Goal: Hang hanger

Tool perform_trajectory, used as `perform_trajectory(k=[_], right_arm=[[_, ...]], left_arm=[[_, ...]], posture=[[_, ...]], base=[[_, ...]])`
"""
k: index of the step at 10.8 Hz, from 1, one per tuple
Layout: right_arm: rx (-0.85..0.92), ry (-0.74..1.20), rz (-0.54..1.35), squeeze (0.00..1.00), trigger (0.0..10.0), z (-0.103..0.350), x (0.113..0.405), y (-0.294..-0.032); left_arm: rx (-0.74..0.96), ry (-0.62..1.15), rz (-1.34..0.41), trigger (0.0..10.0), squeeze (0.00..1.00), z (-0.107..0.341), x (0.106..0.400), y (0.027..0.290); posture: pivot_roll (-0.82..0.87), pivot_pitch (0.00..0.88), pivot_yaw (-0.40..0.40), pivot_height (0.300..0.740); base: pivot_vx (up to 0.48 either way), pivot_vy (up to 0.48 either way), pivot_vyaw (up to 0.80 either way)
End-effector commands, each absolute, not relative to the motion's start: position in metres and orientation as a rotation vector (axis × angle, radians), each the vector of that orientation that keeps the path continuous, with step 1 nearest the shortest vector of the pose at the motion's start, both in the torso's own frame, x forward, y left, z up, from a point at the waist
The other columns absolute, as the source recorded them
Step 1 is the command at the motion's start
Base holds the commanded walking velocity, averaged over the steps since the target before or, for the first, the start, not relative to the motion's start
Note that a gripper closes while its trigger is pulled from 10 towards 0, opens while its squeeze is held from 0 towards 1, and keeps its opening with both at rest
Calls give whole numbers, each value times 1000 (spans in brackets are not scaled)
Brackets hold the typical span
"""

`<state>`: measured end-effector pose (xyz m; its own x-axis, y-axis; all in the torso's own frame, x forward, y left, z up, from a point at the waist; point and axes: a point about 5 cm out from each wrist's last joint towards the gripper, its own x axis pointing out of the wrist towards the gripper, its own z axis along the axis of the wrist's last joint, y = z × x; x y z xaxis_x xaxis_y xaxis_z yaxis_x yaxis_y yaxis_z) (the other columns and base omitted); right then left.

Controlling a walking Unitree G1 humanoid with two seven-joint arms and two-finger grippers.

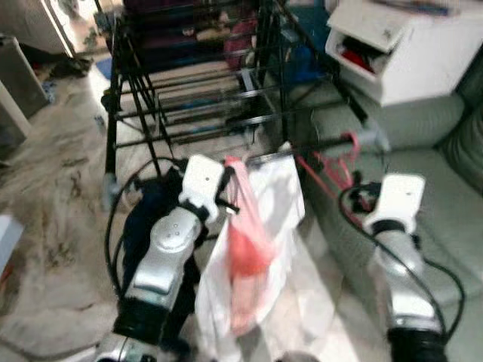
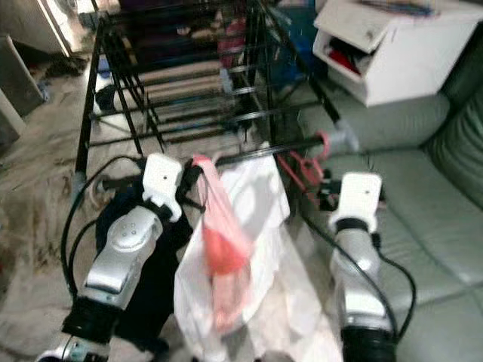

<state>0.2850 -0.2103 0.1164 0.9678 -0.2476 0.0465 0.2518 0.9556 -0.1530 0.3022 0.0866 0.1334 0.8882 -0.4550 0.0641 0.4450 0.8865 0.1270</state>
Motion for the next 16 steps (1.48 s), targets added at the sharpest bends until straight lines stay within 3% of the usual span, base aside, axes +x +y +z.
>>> perform_trajectory(k=[1,4,7,10,11,12,16], right_arm=[[-138,25,-223,0,10000,109,287,-210],[-102,205,-184,0,10000,95,294,-232],[-204,377,-83,0,10000,91,294,-273],[-249,445,106,0,10000,98,313,-282],[-241,448,132,0,3529,104,320,-284],[-263,451,142,0,0,108,324,-288],[-221,490,195,0,0,105,327,-291]], left_arm=[[124,-95,-437,10000,0,136,304,96],[131,-88,-436,10000,0,136,302,98],[139,-66,-435,10000,0,133,297,101],[144,-65,-446,10000,0,134,299,98],[149,-68,-441,10000,0,135,300,100],[154,-64,-437,10000,0,134,299,101],[164,-51,-443,10000,0,132,299,99]], posture=[[-33,44,60,740],[-32,78,60,740],[-37,106,52,740],[-39,100,50,740],[-39,100,50,740],[-30,96,45,740],[-38,93,41,740]], base=[[0,0,0],[0,0,0],[0,0,0],[0,0,0],[0,0,0],[0,0,0],[0,0,0]])
